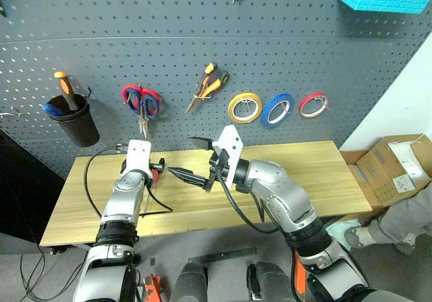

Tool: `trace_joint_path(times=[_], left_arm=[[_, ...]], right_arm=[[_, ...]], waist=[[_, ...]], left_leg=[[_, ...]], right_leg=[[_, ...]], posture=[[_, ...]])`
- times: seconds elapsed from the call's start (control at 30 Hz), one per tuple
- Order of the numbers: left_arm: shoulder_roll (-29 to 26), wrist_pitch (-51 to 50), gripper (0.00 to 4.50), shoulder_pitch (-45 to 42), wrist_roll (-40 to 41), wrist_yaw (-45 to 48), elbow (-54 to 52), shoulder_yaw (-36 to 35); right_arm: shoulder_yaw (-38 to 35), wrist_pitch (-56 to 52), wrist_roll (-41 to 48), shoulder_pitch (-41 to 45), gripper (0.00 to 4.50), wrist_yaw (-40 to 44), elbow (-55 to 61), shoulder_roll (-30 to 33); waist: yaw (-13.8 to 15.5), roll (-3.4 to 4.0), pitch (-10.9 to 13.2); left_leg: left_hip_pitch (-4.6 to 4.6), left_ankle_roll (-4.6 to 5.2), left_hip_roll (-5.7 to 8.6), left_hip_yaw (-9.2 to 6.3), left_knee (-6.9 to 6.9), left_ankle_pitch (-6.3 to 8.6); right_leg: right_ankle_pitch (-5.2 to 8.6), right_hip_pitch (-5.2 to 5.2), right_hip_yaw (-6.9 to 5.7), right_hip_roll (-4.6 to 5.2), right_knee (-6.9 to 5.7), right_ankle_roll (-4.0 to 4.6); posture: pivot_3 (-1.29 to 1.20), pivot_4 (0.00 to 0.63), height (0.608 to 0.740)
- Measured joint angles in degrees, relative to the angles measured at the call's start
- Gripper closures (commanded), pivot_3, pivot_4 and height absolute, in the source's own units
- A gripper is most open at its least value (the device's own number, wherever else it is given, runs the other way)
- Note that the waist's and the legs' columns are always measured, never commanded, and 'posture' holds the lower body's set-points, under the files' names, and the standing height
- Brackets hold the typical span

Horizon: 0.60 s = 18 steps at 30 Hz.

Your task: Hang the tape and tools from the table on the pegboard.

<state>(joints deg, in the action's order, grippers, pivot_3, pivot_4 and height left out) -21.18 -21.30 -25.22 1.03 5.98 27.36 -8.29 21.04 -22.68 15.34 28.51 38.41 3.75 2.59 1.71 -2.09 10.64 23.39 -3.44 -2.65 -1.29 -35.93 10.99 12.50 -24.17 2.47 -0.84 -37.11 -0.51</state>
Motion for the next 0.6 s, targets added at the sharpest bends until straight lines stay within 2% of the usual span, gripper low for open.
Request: trace_joint_path(times=[0.33,0.6], left_arm=[[0.09,-3.23,0.03,-0.46,1.9,1.02,1.47,-1.04],[-1.18,-2.82,0.03,-2.72,2.37,1.67,6.04,-1.26]], right_arm=[[0.48,-4.09,-0.71,-0.57,0.0,-0.09,2.41,3.57],[0.58,-8.04,-0.52,-2.66,0.0,-1.44,7.67,3.6]], waist=[[-0.44,0.07,3.88],[-0.44,0.0,5.3]], left_leg=[[0.2,0.01,-0.09,-0.17,0.04,0.01],[1.03,0.01,-0.06,-0.17,0.03,0.0]], right_leg=[[-0.05,-0.21,-0.14,-0.07,-0.07,-0.11],[-0.12,-1.05,-0.15,-0.05,-0.11,-0.31]], posture=[[0.1,0.32,0.74],[0.09,0.341,0.74]])
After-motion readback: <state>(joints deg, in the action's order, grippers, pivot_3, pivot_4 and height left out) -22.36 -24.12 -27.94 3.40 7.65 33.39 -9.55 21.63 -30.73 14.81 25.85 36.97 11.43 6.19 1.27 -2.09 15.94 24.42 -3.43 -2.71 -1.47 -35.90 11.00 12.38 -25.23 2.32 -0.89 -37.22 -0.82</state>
